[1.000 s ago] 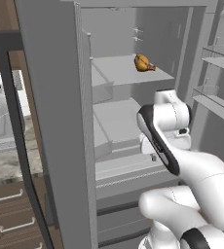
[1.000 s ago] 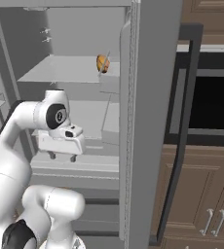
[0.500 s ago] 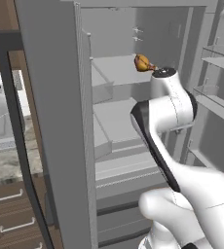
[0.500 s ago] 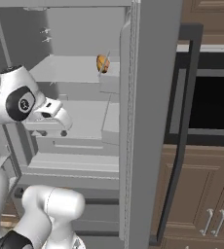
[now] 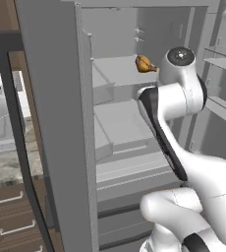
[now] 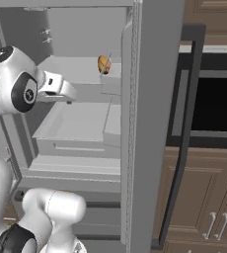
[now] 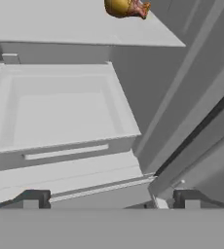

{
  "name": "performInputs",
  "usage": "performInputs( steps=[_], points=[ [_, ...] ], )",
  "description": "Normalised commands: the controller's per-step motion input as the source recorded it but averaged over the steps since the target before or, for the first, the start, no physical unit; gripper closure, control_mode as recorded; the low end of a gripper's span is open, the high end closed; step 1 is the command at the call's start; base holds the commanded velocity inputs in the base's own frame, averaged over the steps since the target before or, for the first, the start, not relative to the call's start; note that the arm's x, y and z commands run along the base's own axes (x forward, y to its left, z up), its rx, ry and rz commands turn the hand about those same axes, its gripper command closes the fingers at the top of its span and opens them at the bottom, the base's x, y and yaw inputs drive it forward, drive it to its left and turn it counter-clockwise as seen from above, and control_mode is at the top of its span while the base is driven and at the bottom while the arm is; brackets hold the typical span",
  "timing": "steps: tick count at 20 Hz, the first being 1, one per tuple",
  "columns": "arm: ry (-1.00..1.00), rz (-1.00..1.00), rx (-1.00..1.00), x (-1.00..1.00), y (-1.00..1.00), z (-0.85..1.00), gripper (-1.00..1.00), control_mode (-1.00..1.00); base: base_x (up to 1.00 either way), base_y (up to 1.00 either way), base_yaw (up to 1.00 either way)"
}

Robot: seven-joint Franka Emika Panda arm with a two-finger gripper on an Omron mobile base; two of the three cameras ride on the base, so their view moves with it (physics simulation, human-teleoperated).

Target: Gather the broccoli and onion from the fridge and place them on a tray on the dining counter. Then gather the chicken drumsticks from the fridge and place them on the other tray.

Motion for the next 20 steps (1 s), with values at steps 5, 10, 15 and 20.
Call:
performInputs(
  steps=[5, 10, 15, 20],
  points=[
    [-0.20, 0.17, 0.01, 0.95, -0.17, 0.19, -1.00, -1.00, 0.00, 0.00, 0.00],
    [-0.10, -0.03, 0.00, 0.56, -0.11, 0.57, -1.00, -1.00, 0.00, 0.00, 0.00],
    [-0.12, -0.03, 0.01, 0.34, -0.01, 0.76, -1.00, -1.00, 0.00, 0.00, 0.00],
    [0.00, 0.10, 0.04, 0.54, -0.16, 0.00, -1.00, -1.00, 0.00, 0.00, 0.00]
  ],
)
